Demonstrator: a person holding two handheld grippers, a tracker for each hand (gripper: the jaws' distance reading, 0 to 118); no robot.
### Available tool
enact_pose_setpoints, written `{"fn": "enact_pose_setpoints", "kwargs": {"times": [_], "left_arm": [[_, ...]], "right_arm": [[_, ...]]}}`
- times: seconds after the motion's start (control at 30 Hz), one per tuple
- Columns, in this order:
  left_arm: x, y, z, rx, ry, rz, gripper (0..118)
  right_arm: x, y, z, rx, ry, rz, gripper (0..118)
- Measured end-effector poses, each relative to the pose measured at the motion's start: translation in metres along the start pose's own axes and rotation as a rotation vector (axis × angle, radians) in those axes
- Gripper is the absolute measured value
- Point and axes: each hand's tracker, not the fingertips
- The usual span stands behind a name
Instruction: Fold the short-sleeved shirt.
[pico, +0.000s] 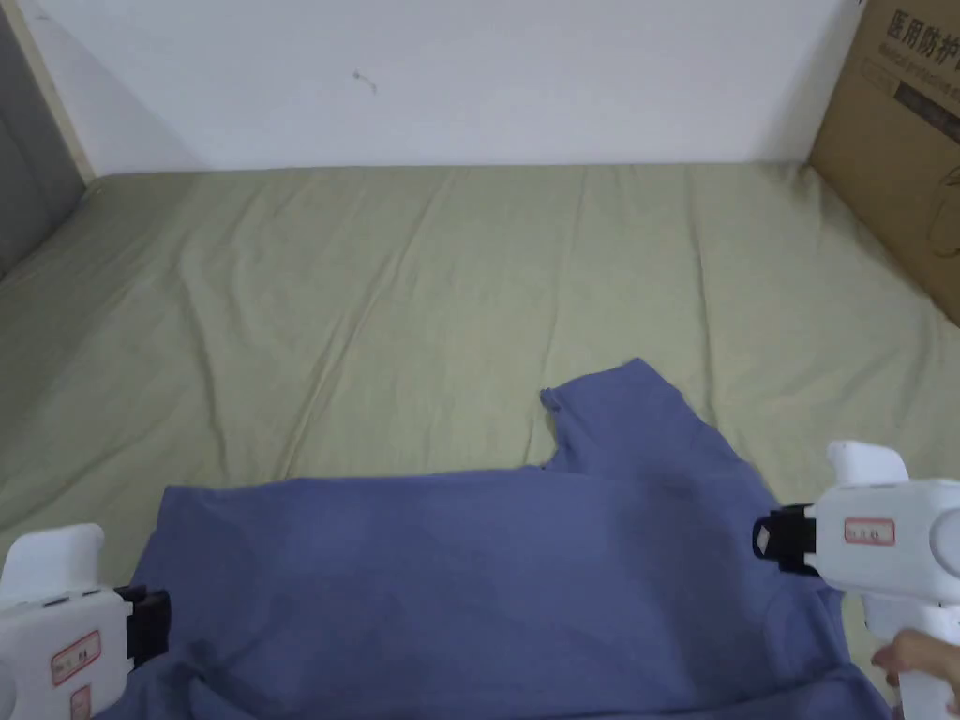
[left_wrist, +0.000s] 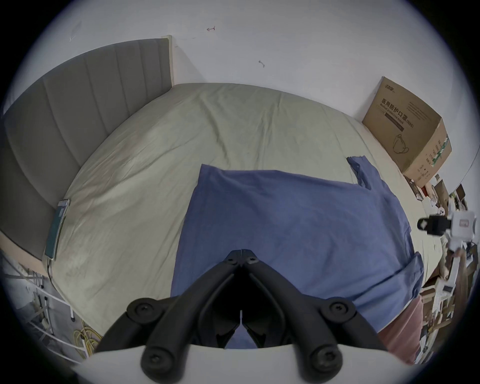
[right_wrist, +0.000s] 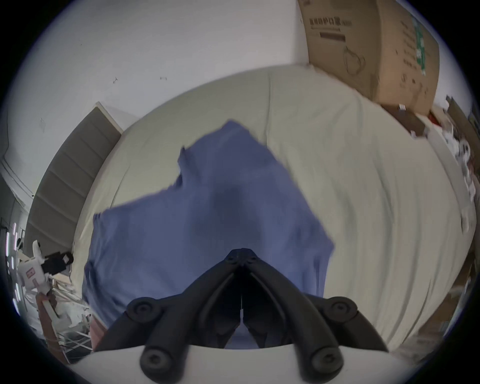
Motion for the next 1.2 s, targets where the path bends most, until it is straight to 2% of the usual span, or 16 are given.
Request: {"fn": "enact_pose_setpoints", "kwargs": {"times": [0.1,0.13,0.3,0.37,0.43,0.47,0.5,0.7,0.73,0.77,0.83,0.87,1.03,1.1,1.17,1.2], "left_arm": [[0.002,0.008,-0.014,-0.020,0.003,0.000,0],[0.001,0.010,-0.017,-0.026,0.002,0.001,0],[-0.008,0.017,-0.041,-0.077,0.024,0.008,0],[-0.014,0.018,-0.049,-0.082,0.036,0.007,0],[-0.020,0.018,-0.052,-0.089,0.034,0.025,0],[-0.022,0.018,-0.054,-0.093,0.033,0.031,0],[-0.021,0.017,-0.054,-0.095,0.033,0.033,0],[-0.042,0.031,-0.070,-0.066,0.037,0.066,0],[-0.046,0.038,-0.074,-0.054,0.019,0.088,8],[-0.049,0.048,-0.080,-0.061,0.027,0.094,32],[-0.055,0.065,-0.101,-0.070,0.047,0.089,99],[-0.058,0.074,-0.113,-0.068,0.064,0.086,109],[-0.054,0.104,-0.170,-0.104,0.066,0.098,100],[-0.052,0.102,-0.194,-0.174,0.054,0.117,66],[-0.042,0.099,-0.187,-0.165,0.093,0.086,54],[-0.040,0.105,-0.178,-0.165,0.095,0.057,34]], "right_arm": [[0.005,0.052,-0.042,-0.047,0.008,0.030,89],[0.008,0.066,-0.060,-0.091,-0.014,0.058,94],[0.027,0.096,-0.123,-0.178,-0.118,0.083,90],[0.032,0.092,-0.136,-0.236,-0.130,0.063,58],[0.028,0.080,-0.140,-0.239,-0.192,0.111,39],[0.025,0.080,-0.132,-0.189,-0.156,0.138,14],[0.022,0.082,-0.126,-0.188,-0.150,0.139,3],[0.017,0.085,-0.125,-0.194,-0.111,0.144,3],[0.018,0.085,-0.125,-0.191,-0.116,0.132,3],[0.019,0.084,-0.125,-0.189,-0.113,0.122,3],[0.020,0.084,-0.127,-0.188,-0.114,0.121,3],[0.020,0.084,-0.127,-0.187,-0.116,0.123,3],[0.015,0.085,-0.129,-0.197,-0.130,0.144,3],[0.014,0.084,-0.130,-0.200,-0.133,0.141,3],[0.013,0.085,-0.126,-0.198,-0.131,0.133,3],[0.013,0.086,-0.122,-0.196,-0.129,0.129,3]]}}
